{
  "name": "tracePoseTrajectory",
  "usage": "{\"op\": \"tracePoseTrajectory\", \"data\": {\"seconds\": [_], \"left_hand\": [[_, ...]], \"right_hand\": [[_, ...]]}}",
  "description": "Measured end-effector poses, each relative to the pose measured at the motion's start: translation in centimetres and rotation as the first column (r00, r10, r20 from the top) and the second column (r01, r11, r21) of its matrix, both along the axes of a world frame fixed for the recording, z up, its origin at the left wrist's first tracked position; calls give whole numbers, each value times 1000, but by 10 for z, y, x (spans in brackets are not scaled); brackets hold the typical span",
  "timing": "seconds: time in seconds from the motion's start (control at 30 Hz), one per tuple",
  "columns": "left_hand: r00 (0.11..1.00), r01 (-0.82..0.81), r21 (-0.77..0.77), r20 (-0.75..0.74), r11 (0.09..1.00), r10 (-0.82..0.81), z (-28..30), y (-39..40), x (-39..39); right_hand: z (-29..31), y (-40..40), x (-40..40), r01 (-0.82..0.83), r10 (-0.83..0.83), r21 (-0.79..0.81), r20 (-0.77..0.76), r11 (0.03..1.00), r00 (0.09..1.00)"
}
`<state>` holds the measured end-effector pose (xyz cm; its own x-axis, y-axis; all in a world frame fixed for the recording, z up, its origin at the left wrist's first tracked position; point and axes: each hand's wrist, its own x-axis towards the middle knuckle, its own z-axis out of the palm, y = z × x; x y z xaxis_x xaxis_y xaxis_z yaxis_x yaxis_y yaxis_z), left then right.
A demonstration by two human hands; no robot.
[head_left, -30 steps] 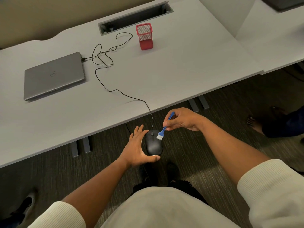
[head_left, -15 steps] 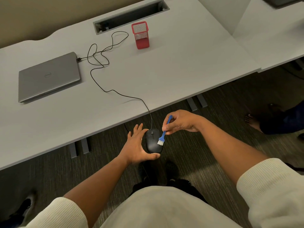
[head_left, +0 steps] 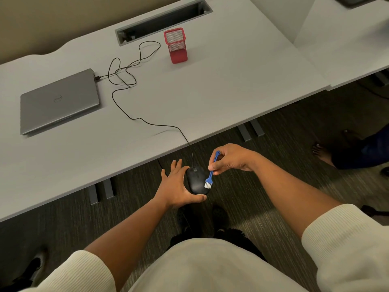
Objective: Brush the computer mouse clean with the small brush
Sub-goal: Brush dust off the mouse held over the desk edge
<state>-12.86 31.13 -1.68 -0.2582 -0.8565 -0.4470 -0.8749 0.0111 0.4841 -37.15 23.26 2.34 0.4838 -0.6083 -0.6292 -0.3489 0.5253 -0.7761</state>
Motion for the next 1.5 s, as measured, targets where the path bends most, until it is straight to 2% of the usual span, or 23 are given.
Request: {"op": "tracePoseTrajectory", "data": {"seconds": [0.07,0.13,0.23,0.33,0.43,0.53,0.63,0.73,0.8,0.97,1.13,1.2,1.33,1.4,1.5], "left_hand": [[1000,4,10,28,1000,-4,0,-1,-1],[999,2,15,46,1000,-3,0,-2,-1],[998,1,19,59,1000,-3,-1,-2,-2],[997,11,10,72,1000,-12,0,-3,-5],[994,30,8,101,1000,-30,2,-4,-7],[988,57,-4,146,998,-55,4,-5,-8],[980,86,-18,184,996,-81,4,-6,-8],[969,121,-33,219,992,-111,3,-8,-10],[964,145,-48,232,988,-130,2,-9,-12],[958,171,-80,247,982,-147,1,-10,-13],[942,206,-72,284,976,-178,2,-12,-17],[936,222,-69,295,973,-192,2,-13,-18],[941,218,-92,285,972,-184,1,-12,-19],[942,213,-101,287,972,-177,0,-12,-17],[936,221,-96,299,971,-184,-2,-12,-15]], "right_hand": [[-2,-1,0,56,-66,-111,-91,992,994],[-3,-3,-2,114,-137,-183,-114,976,984],[0,-7,-2,141,-142,-131,3,981,990],[4,-8,4,68,-63,-54,80,996,995],[2,-6,13,15,-21,-146,-38,989,999],[-1,-8,16,51,-109,-314,-173,948,979],[0,-10,17,87,-110,-241,-80,966,991],[2,-9,22,53,-55,-148,-6,988,998],[2,-6,27,32,-38,-155,-38,987,999],[1,-8,33,140,-213,-320,-205,937,955],[6,-8,29,105,-114,-161,-52,981,992],[2,-6,33,82,-100,-167,-99,982,990],[-8,-8,37,215,-296,-309,-246,927,923],[-9,-10,32,240,-313,-307,-216,921,925],[-3,-11,21,177,-184,-132,-42,975,982]]}}
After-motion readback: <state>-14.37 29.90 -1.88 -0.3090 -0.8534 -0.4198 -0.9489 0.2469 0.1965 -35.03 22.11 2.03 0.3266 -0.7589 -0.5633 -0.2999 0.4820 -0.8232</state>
